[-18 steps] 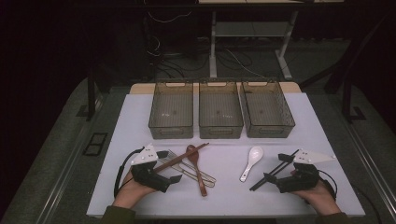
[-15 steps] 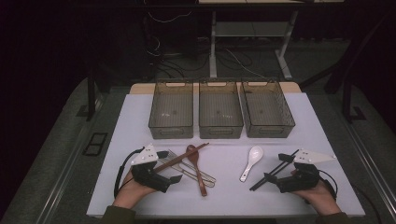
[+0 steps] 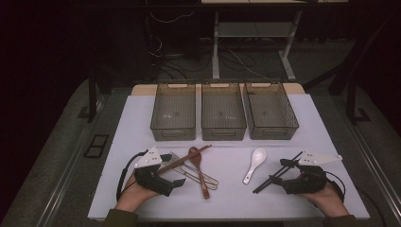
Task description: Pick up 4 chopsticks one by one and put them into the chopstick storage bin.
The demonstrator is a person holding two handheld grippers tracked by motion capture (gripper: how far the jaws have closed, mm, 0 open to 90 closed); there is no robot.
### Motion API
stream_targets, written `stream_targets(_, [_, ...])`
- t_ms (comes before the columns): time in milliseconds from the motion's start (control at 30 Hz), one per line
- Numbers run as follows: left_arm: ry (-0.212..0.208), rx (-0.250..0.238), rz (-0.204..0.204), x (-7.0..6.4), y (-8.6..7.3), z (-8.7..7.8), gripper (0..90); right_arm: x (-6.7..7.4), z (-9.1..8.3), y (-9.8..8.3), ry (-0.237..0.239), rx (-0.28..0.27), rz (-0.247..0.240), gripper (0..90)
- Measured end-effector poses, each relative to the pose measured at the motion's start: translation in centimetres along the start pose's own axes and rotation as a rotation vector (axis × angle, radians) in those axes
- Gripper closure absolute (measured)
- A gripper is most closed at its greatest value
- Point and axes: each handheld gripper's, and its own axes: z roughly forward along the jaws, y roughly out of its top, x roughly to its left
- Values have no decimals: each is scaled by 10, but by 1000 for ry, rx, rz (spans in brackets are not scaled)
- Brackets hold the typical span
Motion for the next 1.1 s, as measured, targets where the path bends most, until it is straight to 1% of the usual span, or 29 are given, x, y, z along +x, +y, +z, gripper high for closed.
stream_targets(33, [-2, -2, 1, 0, 0, 0, 0, 1, 0, 0, 4, 11, 3, 270])
stream_targets(67, [-3, 0, 2, -1, 0, 0, 0, 1, 0, -1, 12, 24, 2, 319])
stream_targets(200, [-8, 6, 0, 0, 0, 2, 0, 2, 2, -1, 47, 55, -15, 439])
stream_targets(367, [-10, 6, -6, 1, -1, 2, 0, 4, 6, -3, 70, 98, -14, 601])
stream_targets(500, [-10, 9, -3, -1, -1, 2, 0, 6, 11, -3, 103, 130, -35, 702])
stream_targets(667, [-10, 11, -2, -1, -1, 2, 0, 11, 16, -5, 126, 181, -73, 828])
stream_targets(767, [-9, 13, -3, -1, -1, 3, 0, 13, 18, -6, 142, 192, -83, 883])
stream_targets(933, [-11, 13, -4, -1, -1, 3, 0, 16, 23, -7, 174, 225, -95, 890])
stream_targets(1000, [-11, 13, -4, -1, -1, 3, 0, 18, 26, -8, 180, 234, -106, 890])
stream_targets(1100, [-13, 13, -6, 0, -2, 3, 0, 20, 28, -8, 184, 242, -109, 890])
